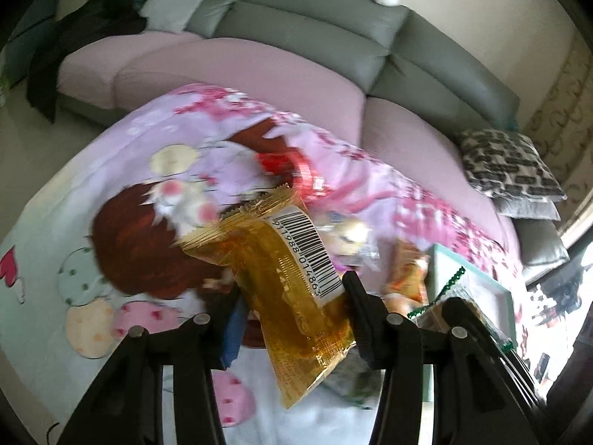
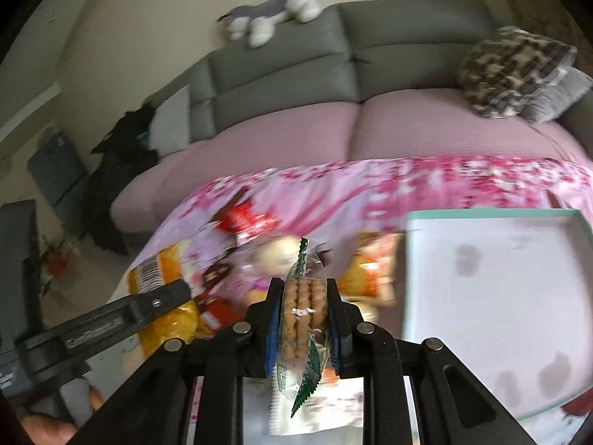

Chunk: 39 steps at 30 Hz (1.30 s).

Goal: Organize snacks
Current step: 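Carry both snacks over the teal tray and open both tools to drop them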

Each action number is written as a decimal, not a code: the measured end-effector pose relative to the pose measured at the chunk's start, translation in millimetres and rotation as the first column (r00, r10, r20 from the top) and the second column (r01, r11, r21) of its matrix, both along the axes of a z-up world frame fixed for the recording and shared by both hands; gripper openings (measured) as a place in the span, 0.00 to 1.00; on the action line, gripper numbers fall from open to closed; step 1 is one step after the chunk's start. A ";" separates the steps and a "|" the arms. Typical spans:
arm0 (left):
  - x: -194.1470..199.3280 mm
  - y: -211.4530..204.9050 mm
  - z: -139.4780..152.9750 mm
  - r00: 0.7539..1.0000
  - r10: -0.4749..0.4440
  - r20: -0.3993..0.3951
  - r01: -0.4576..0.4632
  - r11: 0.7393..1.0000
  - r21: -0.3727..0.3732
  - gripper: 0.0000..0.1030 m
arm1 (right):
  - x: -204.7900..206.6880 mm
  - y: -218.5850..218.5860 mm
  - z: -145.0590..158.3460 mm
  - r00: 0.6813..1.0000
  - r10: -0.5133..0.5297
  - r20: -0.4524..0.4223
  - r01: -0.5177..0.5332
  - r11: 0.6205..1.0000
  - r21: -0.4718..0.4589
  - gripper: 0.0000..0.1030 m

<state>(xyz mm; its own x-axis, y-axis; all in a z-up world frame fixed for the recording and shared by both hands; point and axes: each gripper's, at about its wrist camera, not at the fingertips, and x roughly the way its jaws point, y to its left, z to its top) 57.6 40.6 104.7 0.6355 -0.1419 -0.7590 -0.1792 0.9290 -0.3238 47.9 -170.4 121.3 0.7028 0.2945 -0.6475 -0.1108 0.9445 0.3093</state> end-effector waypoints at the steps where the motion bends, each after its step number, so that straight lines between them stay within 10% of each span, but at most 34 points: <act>1: 1.5 -5.4 1.0 1.000 -0.011 0.002 0.011 1.000 0.002 0.49 | 0.7 -9.0 0.6 1.000 -0.028 0.003 0.028 1.000 -0.005 0.22; 22: 66.1 -183.3 -10.8 0.926 -0.378 0.012 0.377 0.925 0.047 0.49 | 20.5 -171.1 -38.4 0.891 -0.453 -0.045 0.445 0.887 -0.119 0.22; 39: 93.0 -242.3 -38.8 0.910 -0.411 -0.048 0.414 0.900 0.137 0.59 | 20.1 -193.0 -46.0 0.861 -0.505 -0.061 0.494 0.858 -0.138 0.23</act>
